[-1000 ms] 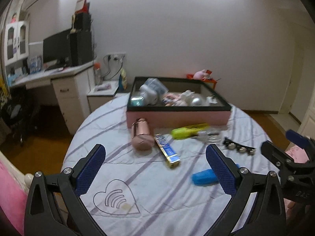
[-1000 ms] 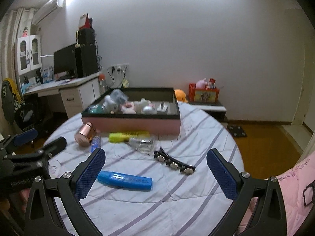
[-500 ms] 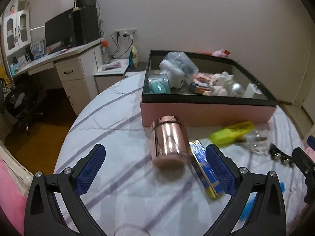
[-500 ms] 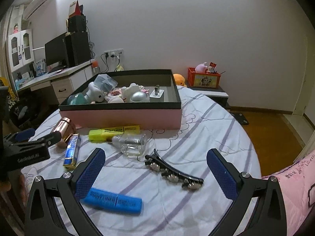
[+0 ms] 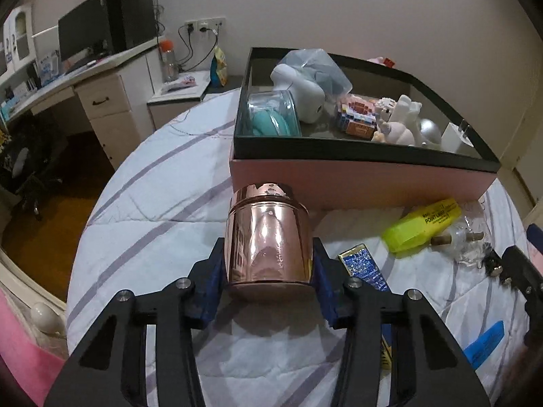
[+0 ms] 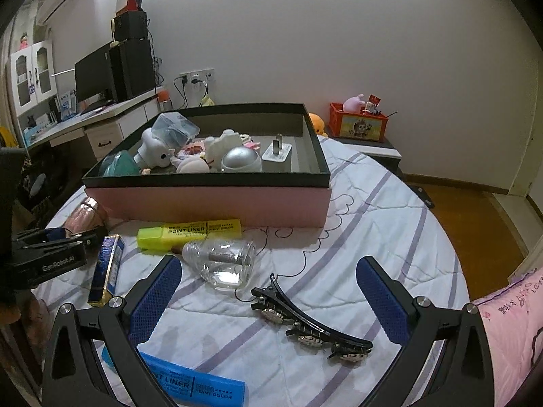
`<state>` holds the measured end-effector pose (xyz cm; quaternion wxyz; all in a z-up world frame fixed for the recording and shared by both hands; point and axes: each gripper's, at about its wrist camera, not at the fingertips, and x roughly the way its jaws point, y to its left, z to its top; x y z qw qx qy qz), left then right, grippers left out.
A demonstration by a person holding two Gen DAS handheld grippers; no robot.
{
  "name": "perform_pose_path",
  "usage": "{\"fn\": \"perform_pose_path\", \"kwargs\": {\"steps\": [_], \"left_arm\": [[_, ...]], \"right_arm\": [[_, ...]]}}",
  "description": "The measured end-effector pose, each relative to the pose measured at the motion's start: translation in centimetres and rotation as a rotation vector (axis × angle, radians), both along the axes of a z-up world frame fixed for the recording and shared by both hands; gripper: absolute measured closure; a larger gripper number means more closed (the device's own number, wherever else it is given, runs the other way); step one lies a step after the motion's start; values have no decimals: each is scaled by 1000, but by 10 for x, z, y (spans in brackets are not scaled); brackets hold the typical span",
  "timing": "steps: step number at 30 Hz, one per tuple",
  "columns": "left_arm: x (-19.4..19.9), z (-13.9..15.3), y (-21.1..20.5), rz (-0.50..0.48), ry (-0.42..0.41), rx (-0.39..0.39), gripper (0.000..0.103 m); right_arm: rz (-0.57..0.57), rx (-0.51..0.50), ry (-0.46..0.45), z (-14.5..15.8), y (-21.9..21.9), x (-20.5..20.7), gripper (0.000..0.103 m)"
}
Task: Organize rigid objects
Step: 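Reach the left tool to the rose-gold cup while the right tool reaches the glass bottle, then grip the rose-gold cup with the left tool while the right tool grips the glass bottle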
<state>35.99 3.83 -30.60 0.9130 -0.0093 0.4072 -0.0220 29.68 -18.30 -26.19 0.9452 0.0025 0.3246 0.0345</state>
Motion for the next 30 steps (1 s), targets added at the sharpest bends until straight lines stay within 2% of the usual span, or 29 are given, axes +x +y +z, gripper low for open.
{"fn": "perform_pose_path", "kwargs": {"steps": [3,9,16,23,24,25,27,30], "left_arm": [[-5,3,2,2,-16,-4,56],[-29,14,3,11,-62,48,56],[-46,18,-7,-43,-67,48,56],[-43,17,-12,-57,-63,49,56],[-43,16,-12,-56,-63,50,56],[-43,16,-12,-56,-61,52,56],[-43,15,-11,-56,-57,49,56],[-43,15,-10,-56,-58,47,56]], "right_arm": [[-3,-4,11,-2,-1,1,0],[4,-19,24,-2,3,5,0],[58,-46,84,-9,23,28,0],[113,-63,147,-19,41,48,0],[119,-61,157,-20,42,51,4],[125,-57,162,-21,42,52,19],[138,-49,185,-25,43,56,34],[144,-42,190,-25,42,57,38]]}}
